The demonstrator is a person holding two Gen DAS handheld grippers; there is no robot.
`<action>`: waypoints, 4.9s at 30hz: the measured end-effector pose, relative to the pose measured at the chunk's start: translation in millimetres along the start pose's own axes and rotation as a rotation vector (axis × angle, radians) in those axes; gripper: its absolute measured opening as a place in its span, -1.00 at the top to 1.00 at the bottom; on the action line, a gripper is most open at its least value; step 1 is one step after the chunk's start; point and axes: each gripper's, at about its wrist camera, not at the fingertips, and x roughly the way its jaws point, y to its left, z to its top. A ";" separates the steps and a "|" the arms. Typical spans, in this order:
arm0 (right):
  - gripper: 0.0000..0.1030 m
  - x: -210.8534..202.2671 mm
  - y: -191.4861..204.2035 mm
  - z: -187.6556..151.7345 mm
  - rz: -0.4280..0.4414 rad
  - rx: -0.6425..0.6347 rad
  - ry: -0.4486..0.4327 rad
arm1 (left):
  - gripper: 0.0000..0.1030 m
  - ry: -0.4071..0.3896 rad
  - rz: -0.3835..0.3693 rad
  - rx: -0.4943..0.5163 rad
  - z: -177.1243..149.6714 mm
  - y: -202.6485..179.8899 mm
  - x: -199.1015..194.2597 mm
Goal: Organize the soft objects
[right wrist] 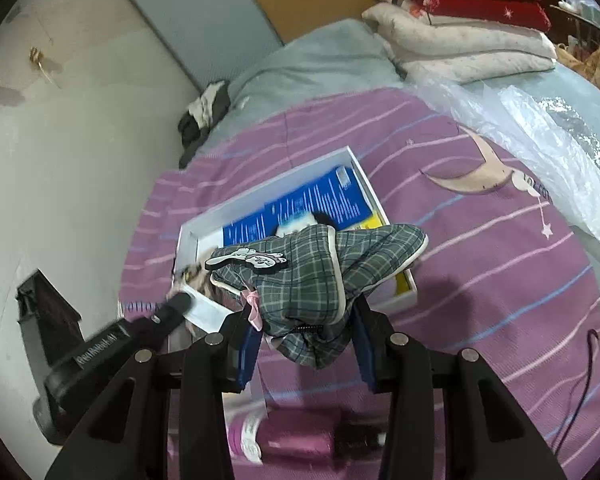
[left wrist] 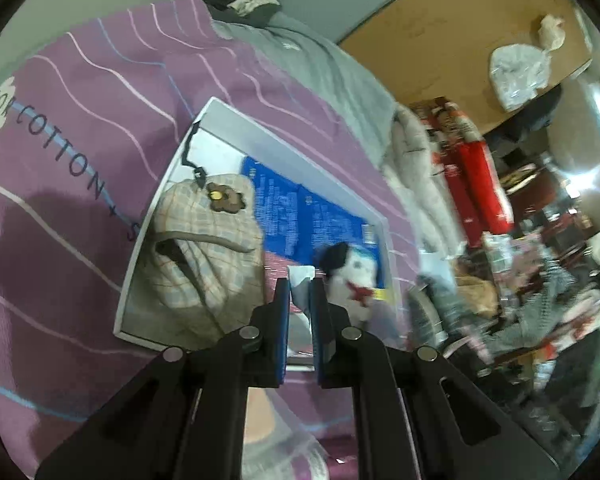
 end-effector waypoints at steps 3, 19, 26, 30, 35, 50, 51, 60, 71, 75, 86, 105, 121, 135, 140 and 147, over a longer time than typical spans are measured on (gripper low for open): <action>0.23 9.6 9.9 5.7 0.028 -0.019 -0.021 | 0.78 0.007 0.018 0.004 -2.8 -1.4 10.5; 0.23 67.8 74.1 39.9 0.078 -0.190 0.019 | -0.29 -0.003 -0.097 -0.015 16.3 15.1 -34.7; 0.23 105.6 94.6 37.2 0.098 -0.275 0.060 | -0.29 -0.095 0.156 0.083 22.9 33.3 -55.7; 0.23 130.6 100.2 41.1 0.080 -0.346 0.085 | -0.29 -0.079 0.192 0.071 23.6 46.8 -50.6; 0.23 161.8 107.6 43.7 0.046 -0.386 0.168 | -0.29 -0.066 0.215 0.103 20.1 45.5 -46.2; 0.10 199.5 116.1 34.9 0.028 -0.358 0.237 | -0.29 -0.057 0.242 0.129 19.5 39.2 -40.7; 0.06 195.8 116.1 34.8 0.028 -0.350 0.239 | -0.29 -0.052 0.244 0.130 19.2 39.2 -38.9; -0.41 143.1 110.4 34.7 0.087 -0.268 0.148 | -0.29 -0.029 0.269 0.199 13.8 27.3 -31.2; -0.41 94.5 90.0 12.1 0.033 -0.257 0.076 | -0.29 0.010 0.252 0.254 9.6 15.6 -29.1; -0.41 78.4 73.9 4.0 0.029 -0.218 0.070 | -0.29 0.035 0.239 0.274 6.6 9.3 -26.2; -0.41 40.4 42.6 4.5 -0.007 -0.124 0.064 | -0.29 0.085 0.237 0.338 -2.8 -4.4 -17.8; -0.46 51.5 14.6 -4.0 -0.046 -0.014 0.193 | -0.29 0.159 0.236 0.282 -4.2 0.5 -12.2; 0.56 109.5 48.6 -13.9 0.129 -0.047 0.363 | -0.30 0.218 0.364 0.260 1.3 8.4 -11.9; 0.56 104.6 27.7 -8.5 0.101 0.028 0.260 | -0.30 0.126 0.378 0.295 5.4 -10.7 -34.1; 0.56 97.3 36.9 -9.8 0.234 0.030 0.300 | -0.30 0.124 0.373 0.271 7.0 -6.8 -34.2; 0.56 109.8 38.8 -15.5 0.160 0.015 0.303 | -0.30 0.106 0.349 0.241 9.8 -3.8 -41.0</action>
